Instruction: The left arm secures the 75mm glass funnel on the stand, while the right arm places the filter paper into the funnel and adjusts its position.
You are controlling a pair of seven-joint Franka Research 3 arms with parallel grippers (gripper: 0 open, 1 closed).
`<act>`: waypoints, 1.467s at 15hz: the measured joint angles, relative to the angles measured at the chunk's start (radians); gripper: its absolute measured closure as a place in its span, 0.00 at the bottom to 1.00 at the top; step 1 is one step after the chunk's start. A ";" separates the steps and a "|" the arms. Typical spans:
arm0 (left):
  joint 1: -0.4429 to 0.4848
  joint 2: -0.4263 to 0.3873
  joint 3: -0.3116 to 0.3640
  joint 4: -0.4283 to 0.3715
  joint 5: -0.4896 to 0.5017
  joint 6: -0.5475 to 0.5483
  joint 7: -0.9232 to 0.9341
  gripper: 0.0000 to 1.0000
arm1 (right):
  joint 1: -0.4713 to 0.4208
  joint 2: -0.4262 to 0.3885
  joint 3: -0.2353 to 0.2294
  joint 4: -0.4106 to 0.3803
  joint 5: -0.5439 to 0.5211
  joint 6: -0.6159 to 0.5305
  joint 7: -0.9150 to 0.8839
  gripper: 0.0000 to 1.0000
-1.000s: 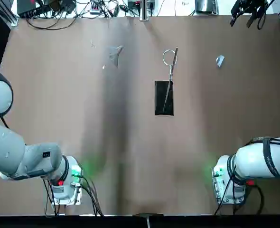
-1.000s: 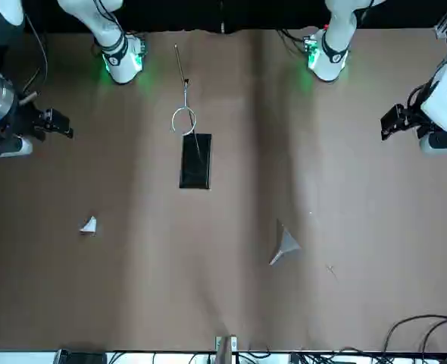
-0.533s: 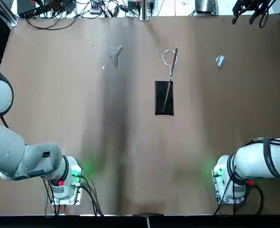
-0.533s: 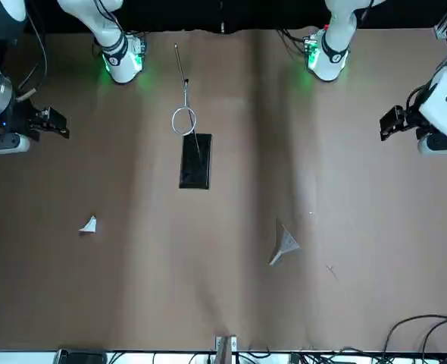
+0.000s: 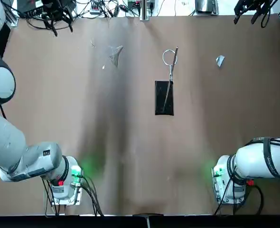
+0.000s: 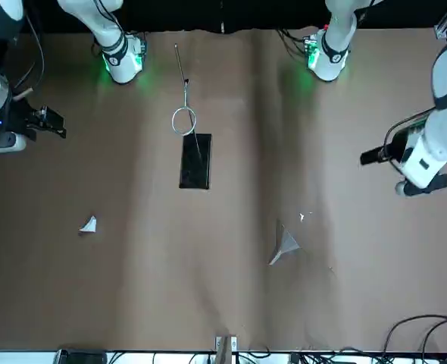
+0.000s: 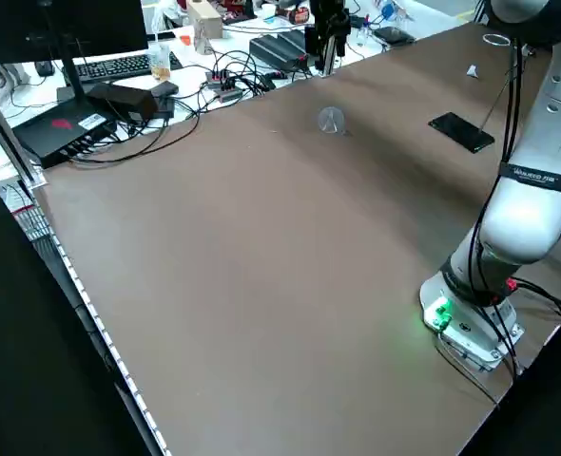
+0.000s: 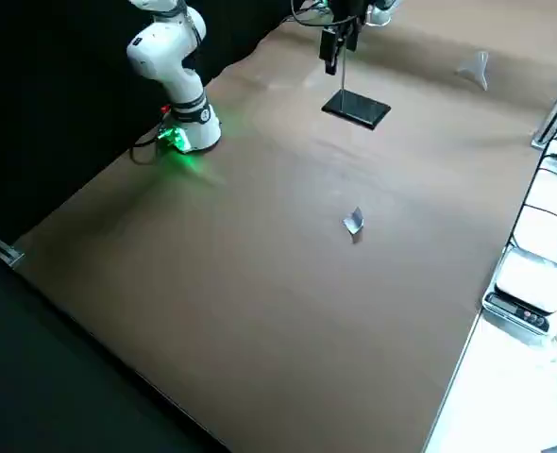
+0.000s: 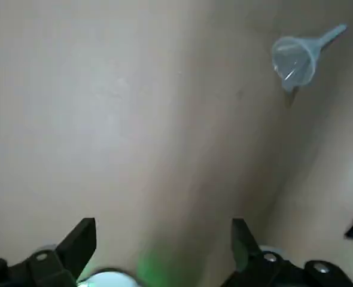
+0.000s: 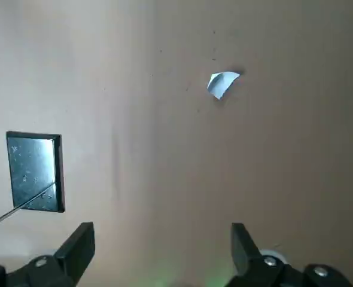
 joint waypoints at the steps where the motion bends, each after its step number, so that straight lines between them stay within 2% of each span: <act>1: -0.001 0.003 -0.001 -0.027 -0.034 0.046 -0.053 0.00 | -0.001 0.002 -0.002 -0.003 0.000 0.001 0.001 0.00; 2: -0.002 0.004 -0.001 -0.052 -0.076 0.088 -0.105 0.00 | -0.006 0.007 -0.004 -0.005 0.000 0.003 0.002 0.00; 3: -0.004 0.004 -0.003 -0.112 -0.154 0.200 -0.180 0.00 | -0.032 0.035 -0.004 -0.010 0.002 0.007 0.003 0.00; 6: -0.005 0.005 -0.003 -0.226 -0.295 0.401 -0.235 0.00 | -0.069 0.119 -0.005 -0.017 0.013 0.061 0.003 0.00; 10: -0.036 0.013 -0.011 -0.397 -0.421 0.750 -0.260 0.00 | -0.100 0.231 -0.005 -0.020 0.022 0.152 0.004 0.00; 12: -0.086 0.035 -0.015 -0.457 -0.488 0.912 -0.306 0.00 | -0.127 0.275 -0.006 -0.020 0.069 0.181 0.003 0.00; 15: -0.173 0.095 -0.018 -0.482 -0.533 1.108 -0.428 0.00 | -0.164 0.331 -0.007 -0.020 0.112 0.229 0.003 0.01; 17: -0.217 0.138 -0.019 -0.482 -0.545 1.196 -0.496 0.00 | -0.178 0.369 -0.007 -0.021 0.144 0.262 0.008 0.01; 20: -0.244 0.196 -0.019 -0.481 -0.546 1.266 -0.514 0.00 | -0.203 0.435 -0.007 -0.021 0.168 0.315 0.022 0.03; 22: -0.234 0.227 -0.016 -0.470 -0.546 1.277 -0.480 0.00 | -0.221 0.477 -0.008 -0.021 0.179 0.345 0.066 0.08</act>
